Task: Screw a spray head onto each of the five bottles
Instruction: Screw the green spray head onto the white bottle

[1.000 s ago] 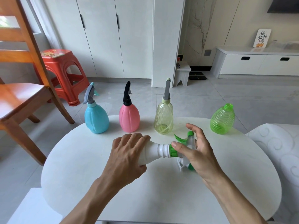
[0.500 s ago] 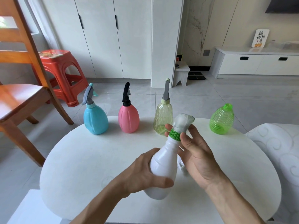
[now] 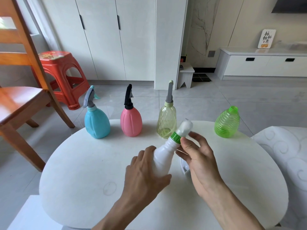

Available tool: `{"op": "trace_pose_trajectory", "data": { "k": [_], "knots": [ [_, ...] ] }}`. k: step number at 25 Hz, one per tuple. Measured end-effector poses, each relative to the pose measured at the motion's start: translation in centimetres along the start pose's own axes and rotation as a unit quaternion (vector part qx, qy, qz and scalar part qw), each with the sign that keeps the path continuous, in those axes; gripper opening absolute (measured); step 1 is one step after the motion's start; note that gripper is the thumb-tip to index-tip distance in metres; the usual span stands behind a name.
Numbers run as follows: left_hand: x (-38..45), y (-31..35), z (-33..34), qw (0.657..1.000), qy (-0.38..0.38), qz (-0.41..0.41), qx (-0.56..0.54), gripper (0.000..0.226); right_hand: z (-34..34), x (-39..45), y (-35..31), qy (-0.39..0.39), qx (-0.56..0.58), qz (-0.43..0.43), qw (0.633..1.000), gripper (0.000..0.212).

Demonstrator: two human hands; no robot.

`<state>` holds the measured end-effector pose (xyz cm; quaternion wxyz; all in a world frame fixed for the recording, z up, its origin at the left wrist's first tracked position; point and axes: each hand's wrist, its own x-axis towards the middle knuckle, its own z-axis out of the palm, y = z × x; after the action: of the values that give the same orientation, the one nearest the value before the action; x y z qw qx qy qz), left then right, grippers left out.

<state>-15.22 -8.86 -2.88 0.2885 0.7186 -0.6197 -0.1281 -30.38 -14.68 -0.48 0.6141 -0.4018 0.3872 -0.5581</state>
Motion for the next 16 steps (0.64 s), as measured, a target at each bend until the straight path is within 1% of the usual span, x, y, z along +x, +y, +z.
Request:
{"op": "trace_pose_trajectory", "data": {
  "k": [1,2,4,5,6,7,8,9,10,12,14,15,16],
  "knots": [
    [0.1,-0.1,0.1,0.998,0.015,0.011,0.067,0.076,-0.2,0.1,0.2,0.012,0.001,0.022,1.000,0.052],
    [0.1,-0.2,0.4,0.994,0.018,0.023,0.109,0.078,-0.2,0.1,0.4,0.000,0.002,0.042,0.999,0.045],
    [-0.2,0.1,1.0,0.991,0.010,0.055,0.122,0.079,-0.1,0.1,0.3,-0.041,0.007,0.068,0.997,0.028],
    [-0.3,0.4,1.1,0.993,-0.009,0.071,0.096,0.077,-0.2,0.2,0.2,-0.047,0.011,0.068,0.997,0.024],
    [-0.2,0.5,0.8,0.995,-0.052,0.079,0.037,0.076,-0.2,0.3,0.0,-0.050,0.019,0.061,0.997,0.023],
    [0.3,0.5,0.1,0.989,-0.118,0.072,-0.056,0.076,-0.4,0.5,-0.3,-0.060,0.034,0.052,0.996,0.023],
    [0.9,0.4,-0.7,0.967,-0.194,0.056,-0.158,0.076,-0.6,0.7,-0.5,-0.085,0.054,0.043,0.994,0.023],
    [1.4,0.3,-1.6,0.938,-0.254,0.040,-0.233,0.075,-0.7,0.7,-1.0,-0.123,0.078,0.036,0.989,0.026],
    [1.7,0.3,-2.3,0.917,-0.290,0.029,-0.273,0.072,-0.9,0.8,-1.4,-0.167,0.100,0.033,0.980,0.032],
    [1.7,0.5,-3.3,0.890,-0.332,0.028,-0.313,0.062,-0.9,0.7,-2.2,-0.237,0.133,0.045,0.961,0.043],
    [1.3,1.0,-3.6,0.860,-0.367,0.033,-0.354,0.059,-1.3,0.7,-2.7,-0.274,0.153,0.054,0.948,0.050],
    [1.2,1.1,-3.7,0.857,-0.369,0.035,-0.358,0.059,-1.4,0.7,-2.9,-0.279,0.153,0.053,0.947,0.052],
    [1.2,1.1,-3.9,0.865,-0.359,0.040,-0.347,0.059,-1.5,0.8,-2.9,-0.276,0.144,0.050,0.949,0.053]
  ]
}}
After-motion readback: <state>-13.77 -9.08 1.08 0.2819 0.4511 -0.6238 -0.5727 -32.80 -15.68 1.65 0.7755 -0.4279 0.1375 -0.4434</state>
